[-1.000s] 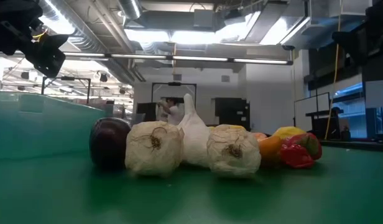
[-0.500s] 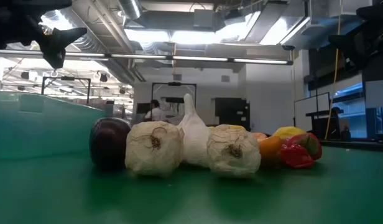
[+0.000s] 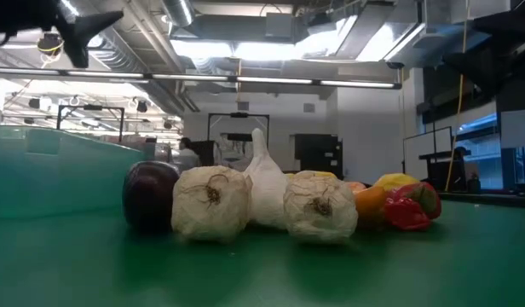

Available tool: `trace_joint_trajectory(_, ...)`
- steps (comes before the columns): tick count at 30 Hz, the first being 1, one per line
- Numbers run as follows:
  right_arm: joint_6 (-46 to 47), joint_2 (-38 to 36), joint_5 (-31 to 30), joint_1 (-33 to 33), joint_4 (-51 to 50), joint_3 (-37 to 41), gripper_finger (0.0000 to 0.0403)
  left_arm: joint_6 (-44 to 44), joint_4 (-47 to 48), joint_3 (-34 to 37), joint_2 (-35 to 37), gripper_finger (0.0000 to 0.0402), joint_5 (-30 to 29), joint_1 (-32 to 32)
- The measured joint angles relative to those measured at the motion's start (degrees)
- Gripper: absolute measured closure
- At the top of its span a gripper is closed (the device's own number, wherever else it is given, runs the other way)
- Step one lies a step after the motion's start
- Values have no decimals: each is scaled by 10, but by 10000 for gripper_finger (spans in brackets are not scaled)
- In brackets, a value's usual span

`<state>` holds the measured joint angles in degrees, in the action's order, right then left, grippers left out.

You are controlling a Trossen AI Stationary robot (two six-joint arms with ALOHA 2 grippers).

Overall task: Sort produce into baskets
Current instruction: Put the yellow lemon into the blue bin

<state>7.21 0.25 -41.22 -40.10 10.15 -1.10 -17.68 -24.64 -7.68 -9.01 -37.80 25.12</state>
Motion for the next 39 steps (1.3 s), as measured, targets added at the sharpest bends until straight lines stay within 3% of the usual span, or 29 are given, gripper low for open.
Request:
trace_joint_trajectory(6,0,0,-42,0,0,0,123,52,58,-153,-199,150,16,-30)
trace_joint_trajectory(10,0,0,-72,0,-1,-1,123,65,217,-307,-356,150,28,-76)
trace_joint_trajectory(14,1,0,-99,0,-8,-1,123,59,403,-461,-504,150,100,-145)
trace_joint_trajectory(18,18,0,-112,0,-13,-1,123,-8,500,-573,-626,150,139,-225)
trace_joint_trajectory(26,16,0,-154,0,-14,-1,123,-101,586,-624,-794,150,260,-323)
trace_joint_trajectory(33,15,0,-186,0,-28,-1,123,-154,564,-624,-898,150,272,-310)
trace_joint_trajectory(39,24,0,-186,0,-27,-1,123,-219,534,-624,-936,150,252,-280)
